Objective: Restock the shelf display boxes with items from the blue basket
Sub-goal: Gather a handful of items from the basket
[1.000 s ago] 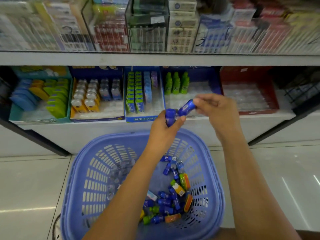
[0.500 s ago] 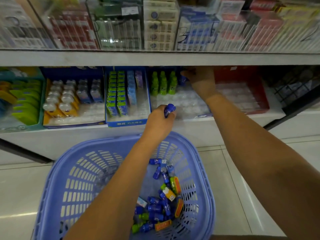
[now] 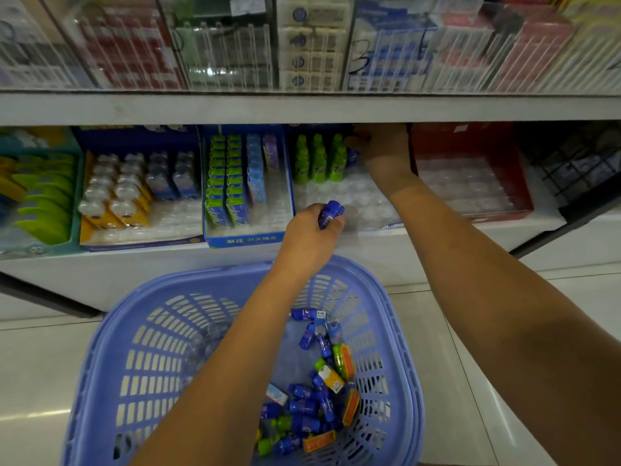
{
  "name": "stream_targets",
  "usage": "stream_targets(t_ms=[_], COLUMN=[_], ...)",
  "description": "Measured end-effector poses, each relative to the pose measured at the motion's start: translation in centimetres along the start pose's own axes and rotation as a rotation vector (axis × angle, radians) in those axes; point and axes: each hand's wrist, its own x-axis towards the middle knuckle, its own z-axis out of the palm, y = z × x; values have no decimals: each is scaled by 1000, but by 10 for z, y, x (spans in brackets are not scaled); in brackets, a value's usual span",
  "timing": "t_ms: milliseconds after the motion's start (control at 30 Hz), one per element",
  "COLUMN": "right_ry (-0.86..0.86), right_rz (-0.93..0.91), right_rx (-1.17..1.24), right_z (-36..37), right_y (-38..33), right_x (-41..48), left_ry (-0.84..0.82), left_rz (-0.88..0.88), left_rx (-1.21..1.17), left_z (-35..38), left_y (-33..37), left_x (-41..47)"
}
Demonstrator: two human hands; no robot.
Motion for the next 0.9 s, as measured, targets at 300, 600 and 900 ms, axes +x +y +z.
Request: stream_targets(t_ms=[300,600,900], right_ry=[-86,-627,-510], right_rz=[142,-81,-86], right_rx=[101,371,387], right_z=[-12,-63,-57], right_y=[-1,-27,-28], right_x=[-13,-83,-89], left_ry=[-1,12,61], left_rz=[-219,-197,-50], left_rx=[-387,-884,-761], left_z=[-8,-17,-24], left_y=[14,21,17], left_x=[-2,-6,-11])
